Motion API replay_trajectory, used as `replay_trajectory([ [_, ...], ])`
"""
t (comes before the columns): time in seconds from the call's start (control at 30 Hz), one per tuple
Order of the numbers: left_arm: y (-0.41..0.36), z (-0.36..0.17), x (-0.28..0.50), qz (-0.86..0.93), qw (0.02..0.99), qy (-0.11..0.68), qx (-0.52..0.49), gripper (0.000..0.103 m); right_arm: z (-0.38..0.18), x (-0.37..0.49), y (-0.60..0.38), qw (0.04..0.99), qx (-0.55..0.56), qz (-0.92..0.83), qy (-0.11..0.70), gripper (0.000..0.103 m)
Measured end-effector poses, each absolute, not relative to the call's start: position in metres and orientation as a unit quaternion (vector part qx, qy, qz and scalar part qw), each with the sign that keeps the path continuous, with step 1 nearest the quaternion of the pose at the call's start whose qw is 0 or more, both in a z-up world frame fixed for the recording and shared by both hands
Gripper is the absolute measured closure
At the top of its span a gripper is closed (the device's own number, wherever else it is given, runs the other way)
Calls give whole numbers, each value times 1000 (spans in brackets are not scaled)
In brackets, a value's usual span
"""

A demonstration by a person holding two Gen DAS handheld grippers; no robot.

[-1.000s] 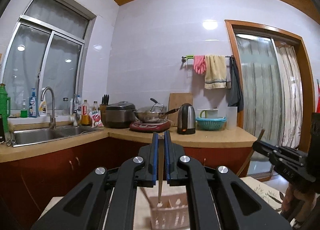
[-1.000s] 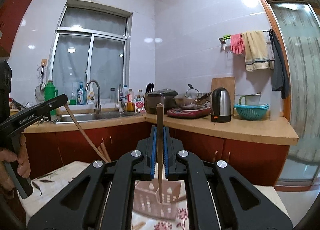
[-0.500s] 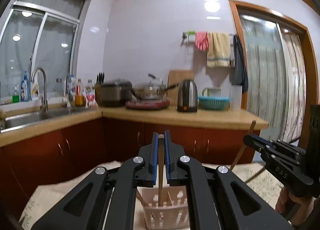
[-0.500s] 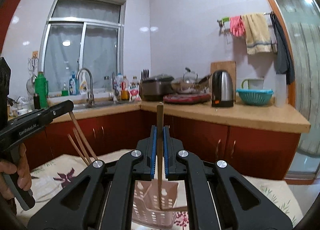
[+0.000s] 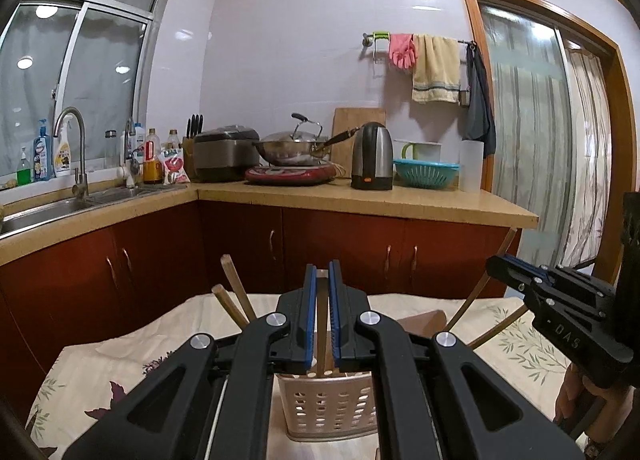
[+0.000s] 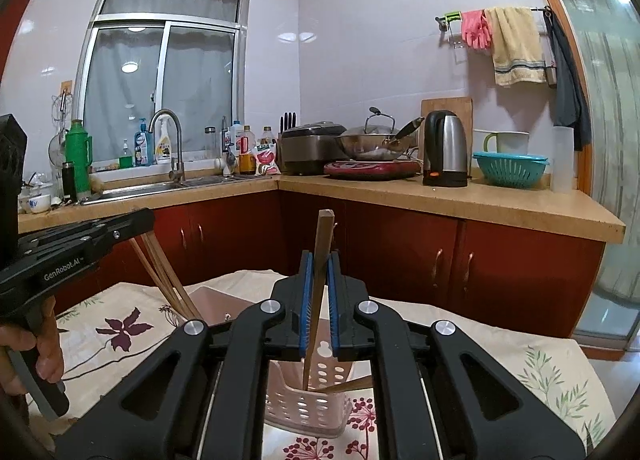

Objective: Organize utensils
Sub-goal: 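Open both grippers to drop the chopsticks into the caddy, then lower the left gripper onto a wooden chopstick and close on it while the right gripper grasps one too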

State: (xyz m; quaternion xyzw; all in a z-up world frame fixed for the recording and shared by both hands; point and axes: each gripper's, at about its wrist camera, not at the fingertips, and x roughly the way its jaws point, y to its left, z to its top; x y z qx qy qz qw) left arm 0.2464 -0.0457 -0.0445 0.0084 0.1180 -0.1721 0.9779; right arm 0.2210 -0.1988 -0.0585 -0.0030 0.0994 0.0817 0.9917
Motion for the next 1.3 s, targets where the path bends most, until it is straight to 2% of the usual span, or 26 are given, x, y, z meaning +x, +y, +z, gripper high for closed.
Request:
replay_trajectory([
  [0.07, -46, -46, 248, -171, 978, 120, 7, 95, -59, 220, -198, 992, -6, 80, 98, 94],
  [0.1, -45, -47, 249, -168, 978, 123, 7, 89, -59, 219, -197, 992, -7, 81, 98, 89],
  [0.13, -45, -48, 249, -167, 978, 125, 6, 76, -58, 218, -197, 992, -6, 81, 98, 84],
  [0.2, -42, -48, 248, -164, 979, 124, 1, 61, -56, 215, -198, 993, -3, 80, 91, 66],
  [0.3, -41, -45, 244, -163, 980, 118, 2, 56, -51, 208, -198, 994, -8, 76, 80, 55],
  [0.53, -41, -35, 220, -152, 984, 94, 24, 40, -37, 180, -197, 995, -11, 74, 67, 51],
  [0.8, -30, -51, 170, -123, 987, 97, 43, 37, -59, 119, -193, 993, -5, 77, 89, 51],
  [1.3, 1, -139, 89, -68, 979, 188, 41, 37, -173, 29, -167, 975, -28, 123, 183, 52],
])
